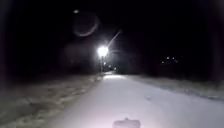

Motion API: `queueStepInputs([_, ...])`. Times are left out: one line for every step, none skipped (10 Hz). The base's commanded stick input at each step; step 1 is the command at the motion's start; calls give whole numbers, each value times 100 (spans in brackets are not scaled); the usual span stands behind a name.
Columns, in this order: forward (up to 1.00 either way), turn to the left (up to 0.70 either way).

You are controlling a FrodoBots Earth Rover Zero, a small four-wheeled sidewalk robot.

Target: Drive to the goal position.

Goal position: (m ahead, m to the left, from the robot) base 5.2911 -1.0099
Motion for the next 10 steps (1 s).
queueStepInputs([70,0])
queueStepInputs([70,0])
queueStepInputs([70,0])
queueStepInputs([70,5])
queueStepInputs([70,10])
queueStepInputs([70,14])
queueStepInputs([70,14])
queueStepInputs([70,1])
queueStepInputs([70,0])
queueStepInputs([70,0])
